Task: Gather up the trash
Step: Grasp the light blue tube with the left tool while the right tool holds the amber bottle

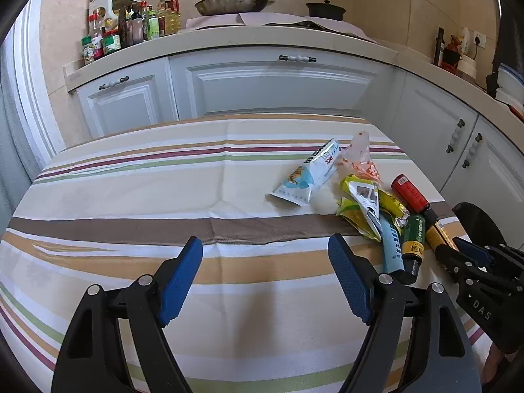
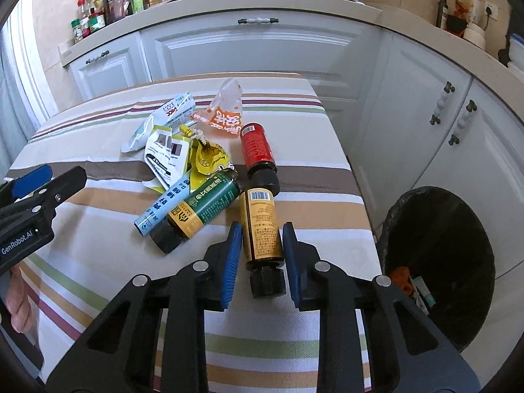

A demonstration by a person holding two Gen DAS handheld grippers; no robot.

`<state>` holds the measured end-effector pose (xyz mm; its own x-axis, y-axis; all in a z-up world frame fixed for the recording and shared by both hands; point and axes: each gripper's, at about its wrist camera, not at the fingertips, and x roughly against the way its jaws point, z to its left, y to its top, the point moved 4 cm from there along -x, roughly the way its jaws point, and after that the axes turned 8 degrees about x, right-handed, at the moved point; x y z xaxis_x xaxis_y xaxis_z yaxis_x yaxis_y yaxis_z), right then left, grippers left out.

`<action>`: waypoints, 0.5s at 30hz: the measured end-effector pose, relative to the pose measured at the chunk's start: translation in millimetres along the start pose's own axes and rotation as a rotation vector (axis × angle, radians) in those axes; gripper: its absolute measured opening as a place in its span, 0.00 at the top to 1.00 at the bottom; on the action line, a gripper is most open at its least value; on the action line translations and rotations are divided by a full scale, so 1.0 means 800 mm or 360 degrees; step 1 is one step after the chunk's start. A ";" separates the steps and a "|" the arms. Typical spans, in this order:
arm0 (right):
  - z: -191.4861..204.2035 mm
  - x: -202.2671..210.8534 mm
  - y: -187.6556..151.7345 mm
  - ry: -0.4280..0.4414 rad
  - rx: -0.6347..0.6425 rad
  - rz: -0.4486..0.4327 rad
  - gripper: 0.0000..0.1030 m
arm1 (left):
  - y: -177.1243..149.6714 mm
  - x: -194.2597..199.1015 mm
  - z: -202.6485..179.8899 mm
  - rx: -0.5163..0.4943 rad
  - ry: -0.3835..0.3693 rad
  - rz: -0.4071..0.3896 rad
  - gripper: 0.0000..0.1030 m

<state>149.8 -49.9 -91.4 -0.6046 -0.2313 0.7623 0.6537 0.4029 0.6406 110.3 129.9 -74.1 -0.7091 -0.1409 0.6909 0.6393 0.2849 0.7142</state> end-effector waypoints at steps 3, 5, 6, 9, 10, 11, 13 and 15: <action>0.001 0.002 -0.001 -0.0003 0.0011 -0.0004 0.76 | -0.001 0.002 -0.004 -0.0006 -0.0013 -0.0002 0.26; -0.002 0.005 -0.004 -0.0001 -0.0009 -0.0012 0.76 | -0.001 0.004 -0.010 -0.0013 -0.0031 -0.0002 0.26; -0.003 0.006 -0.005 -0.0002 -0.0016 -0.0015 0.76 | -0.002 0.004 -0.015 -0.0022 -0.0041 -0.0001 0.26; -0.013 0.012 -0.008 -0.0016 -0.0051 -0.0035 0.76 | -0.005 0.006 -0.032 -0.0063 -0.0077 0.0003 0.26; -0.016 0.014 -0.009 -0.0021 -0.0060 -0.0041 0.76 | -0.006 0.005 -0.039 -0.0075 -0.0087 0.0007 0.26; -0.020 0.017 -0.010 -0.0029 -0.0070 -0.0048 0.76 | -0.008 0.005 -0.045 -0.0090 -0.0102 0.0011 0.26; -0.029 0.021 -0.011 -0.0042 -0.0091 -0.0060 0.76 | -0.010 0.003 -0.057 -0.0114 -0.0135 0.0027 0.26; -0.035 0.024 -0.013 -0.0049 -0.0107 -0.0068 0.76 | -0.013 -0.001 -0.068 -0.0139 -0.0160 0.0042 0.26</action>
<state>144.1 -83.7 -80.8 -0.6457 -0.2192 0.7314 0.6552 0.3328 0.6782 120.1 75.0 -75.9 -0.7151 -0.0377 0.6980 0.6785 0.2029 0.7060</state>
